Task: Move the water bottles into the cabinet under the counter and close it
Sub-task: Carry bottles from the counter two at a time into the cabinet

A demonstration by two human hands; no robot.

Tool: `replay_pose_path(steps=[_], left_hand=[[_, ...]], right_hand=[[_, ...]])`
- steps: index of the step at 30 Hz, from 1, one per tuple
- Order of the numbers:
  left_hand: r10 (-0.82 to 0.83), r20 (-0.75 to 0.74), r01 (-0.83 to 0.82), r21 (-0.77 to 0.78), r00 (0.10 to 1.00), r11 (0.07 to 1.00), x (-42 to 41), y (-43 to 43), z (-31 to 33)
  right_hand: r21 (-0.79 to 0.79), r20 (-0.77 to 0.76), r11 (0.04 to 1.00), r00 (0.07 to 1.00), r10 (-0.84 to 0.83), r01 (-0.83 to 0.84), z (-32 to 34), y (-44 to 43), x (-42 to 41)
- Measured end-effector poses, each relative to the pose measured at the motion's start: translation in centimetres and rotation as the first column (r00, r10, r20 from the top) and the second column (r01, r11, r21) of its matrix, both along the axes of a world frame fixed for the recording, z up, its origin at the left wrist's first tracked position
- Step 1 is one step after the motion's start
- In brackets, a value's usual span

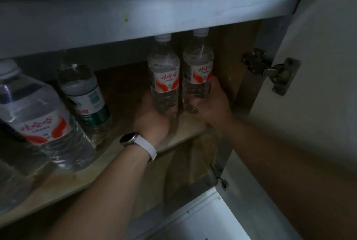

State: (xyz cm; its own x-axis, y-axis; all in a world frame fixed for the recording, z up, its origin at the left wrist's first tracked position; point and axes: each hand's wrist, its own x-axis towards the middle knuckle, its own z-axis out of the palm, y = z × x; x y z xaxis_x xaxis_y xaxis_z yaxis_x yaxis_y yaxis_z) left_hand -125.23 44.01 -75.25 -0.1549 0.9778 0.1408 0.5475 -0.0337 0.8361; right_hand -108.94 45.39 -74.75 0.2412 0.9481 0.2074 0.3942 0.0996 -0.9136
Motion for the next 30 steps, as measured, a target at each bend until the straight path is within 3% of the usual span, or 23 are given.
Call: replay_pose_path(steps=[5,24,30], left_hand=[[-0.038,-0.06,0.037,-0.018,0.998,0.999,1.1,2.2,0.2],[-0.068,0.018,0.069,-0.065,0.998,0.996,1.2,1.6,1.4],[-0.068,0.022,0.069,-0.057,0.997,0.996,1.3,1.6,1.4]], right_hand=[[0.03,-0.024,0.999,0.999,-0.029,0.03,-0.7,0.5,0.0],[0.092,0.026,0.993,0.997,-0.077,0.074,-0.5,1.4,-0.1],[0.035,0.046,0.999,0.999,-0.022,0.021,-0.3,1.8,0.3]])
